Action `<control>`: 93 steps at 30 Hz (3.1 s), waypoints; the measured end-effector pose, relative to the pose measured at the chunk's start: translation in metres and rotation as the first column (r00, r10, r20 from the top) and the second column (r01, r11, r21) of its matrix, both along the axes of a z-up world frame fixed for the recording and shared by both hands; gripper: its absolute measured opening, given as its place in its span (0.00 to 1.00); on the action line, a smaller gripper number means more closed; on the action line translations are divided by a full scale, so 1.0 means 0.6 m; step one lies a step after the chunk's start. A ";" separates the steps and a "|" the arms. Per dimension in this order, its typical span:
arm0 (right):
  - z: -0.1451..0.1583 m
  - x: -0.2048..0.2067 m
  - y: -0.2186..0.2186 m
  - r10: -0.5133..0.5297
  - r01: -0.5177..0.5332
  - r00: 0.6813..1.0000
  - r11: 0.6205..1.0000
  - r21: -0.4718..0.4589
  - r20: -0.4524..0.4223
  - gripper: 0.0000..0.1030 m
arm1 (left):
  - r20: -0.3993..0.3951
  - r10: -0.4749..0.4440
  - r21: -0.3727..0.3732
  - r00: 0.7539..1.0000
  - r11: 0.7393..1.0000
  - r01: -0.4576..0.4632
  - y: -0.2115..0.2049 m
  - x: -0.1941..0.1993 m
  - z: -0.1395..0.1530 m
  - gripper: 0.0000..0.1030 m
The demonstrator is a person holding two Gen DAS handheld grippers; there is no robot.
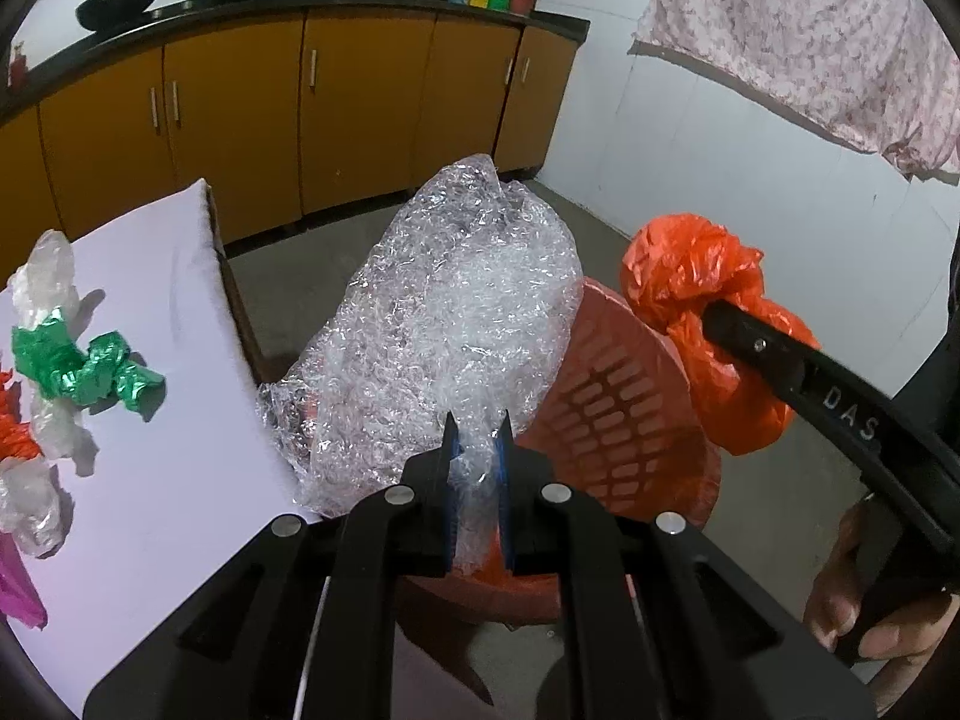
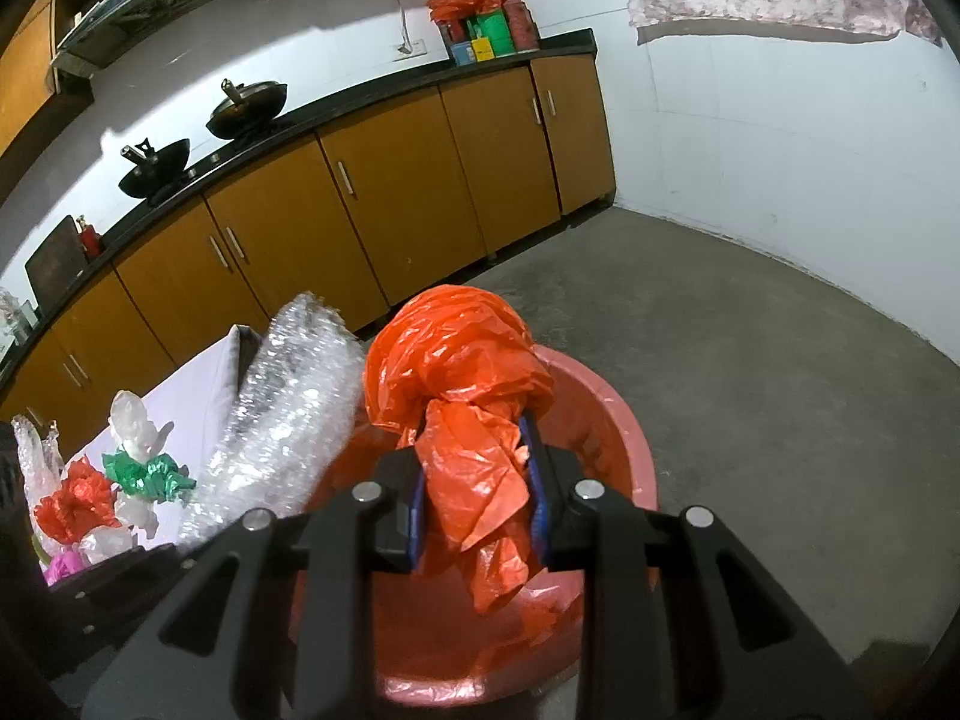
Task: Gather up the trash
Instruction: 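Carry both bags over the orange basket and open both tools, then withdraw both open tools from the basket back toward the table, then grasp the pink bag with the left tool while the right tool grasps a clear bag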
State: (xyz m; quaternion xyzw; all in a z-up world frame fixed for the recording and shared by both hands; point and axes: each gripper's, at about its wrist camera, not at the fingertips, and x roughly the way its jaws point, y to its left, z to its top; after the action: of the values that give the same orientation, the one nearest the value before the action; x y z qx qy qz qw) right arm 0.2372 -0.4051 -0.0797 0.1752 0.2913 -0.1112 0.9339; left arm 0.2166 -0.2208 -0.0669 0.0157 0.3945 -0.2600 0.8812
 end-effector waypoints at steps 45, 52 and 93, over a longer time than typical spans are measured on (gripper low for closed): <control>0.022 -0.003 0.176 0.195 -0.191 0.980 0.975 -0.111 0.027 0.75 | 0.197 0.388 0.037 0.900 0.915 -0.402 0.297 -0.093 0.030 0.80; 0.023 0.010 0.241 0.286 -0.283 0.958 0.954 -0.099 0.017 0.75 | 0.240 0.505 0.068 0.829 0.843 -0.533 0.404 -0.119 0.019 0.83; -0.006 0.031 0.415 0.474 -0.479 0.878 0.872 -0.099 -0.069 0.75 | 0.157 0.509 0.059 0.846 0.851 -0.523 0.549 -0.092 -0.041 0.41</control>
State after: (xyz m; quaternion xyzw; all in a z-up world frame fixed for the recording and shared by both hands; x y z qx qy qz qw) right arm 0.2555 -0.1562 -0.0833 0.0425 0.3384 0.1021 0.9345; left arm 0.1611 0.1087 -0.0914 -0.0295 0.3357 0.0080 0.9415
